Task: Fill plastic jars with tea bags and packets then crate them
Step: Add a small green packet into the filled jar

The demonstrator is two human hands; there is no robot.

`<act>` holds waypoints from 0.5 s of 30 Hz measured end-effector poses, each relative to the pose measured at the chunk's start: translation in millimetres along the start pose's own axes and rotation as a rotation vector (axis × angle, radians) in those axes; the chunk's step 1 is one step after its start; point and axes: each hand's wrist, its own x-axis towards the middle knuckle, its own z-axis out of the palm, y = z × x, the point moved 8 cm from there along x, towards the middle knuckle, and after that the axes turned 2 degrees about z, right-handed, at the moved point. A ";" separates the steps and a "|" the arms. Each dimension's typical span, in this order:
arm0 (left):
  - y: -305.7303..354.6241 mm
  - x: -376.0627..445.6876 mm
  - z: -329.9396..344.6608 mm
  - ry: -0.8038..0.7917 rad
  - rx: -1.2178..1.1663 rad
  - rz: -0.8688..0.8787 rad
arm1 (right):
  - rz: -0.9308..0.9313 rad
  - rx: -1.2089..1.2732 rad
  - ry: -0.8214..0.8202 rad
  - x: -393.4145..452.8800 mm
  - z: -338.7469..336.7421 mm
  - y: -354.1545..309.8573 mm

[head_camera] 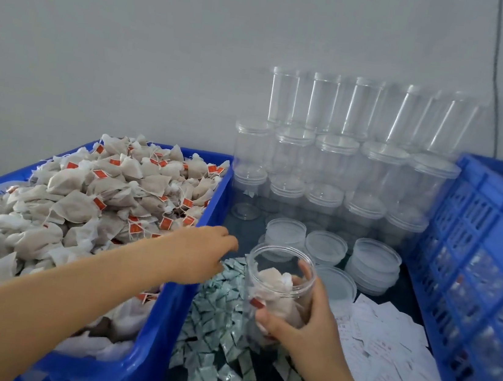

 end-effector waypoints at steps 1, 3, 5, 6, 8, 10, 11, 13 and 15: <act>7.1 7.9 7.4 -0.063 0.051 0.006 | -0.004 -0.002 0.013 -2.0 -7.3 -0.9; 19.5 21.1 25.0 -0.179 0.077 0.007 | 0.001 -0.001 0.028 -5.8 -18.1 0.9; 28.8 30.5 40.5 -0.259 0.076 0.011 | 0.017 -0.016 0.039 -9.7 -25.7 4.8; 31.8 33.6 46.8 -0.283 0.080 0.017 | 0.019 -0.023 0.039 -11.3 -28.0 6.8; 34.0 37.4 57.6 -0.322 0.086 0.027 | 0.012 -0.039 0.040 -13.7 -30.9 10.5; 32.3 38.3 67.5 -0.379 0.107 0.022 | 0.005 -0.046 0.037 -16.5 -30.5 13.9; 31.2 38.3 70.2 -0.404 0.131 0.016 | 0.005 -0.047 0.039 -17.6 -30.6 16.4; 28.7 40.3 73.1 -0.419 0.159 0.004 | 0.016 -0.044 0.044 -18.9 -29.6 21.5; 29.3 43.5 74.5 -0.413 0.180 0.003 | 0.017 -0.044 0.041 -19.0 -28.9 23.8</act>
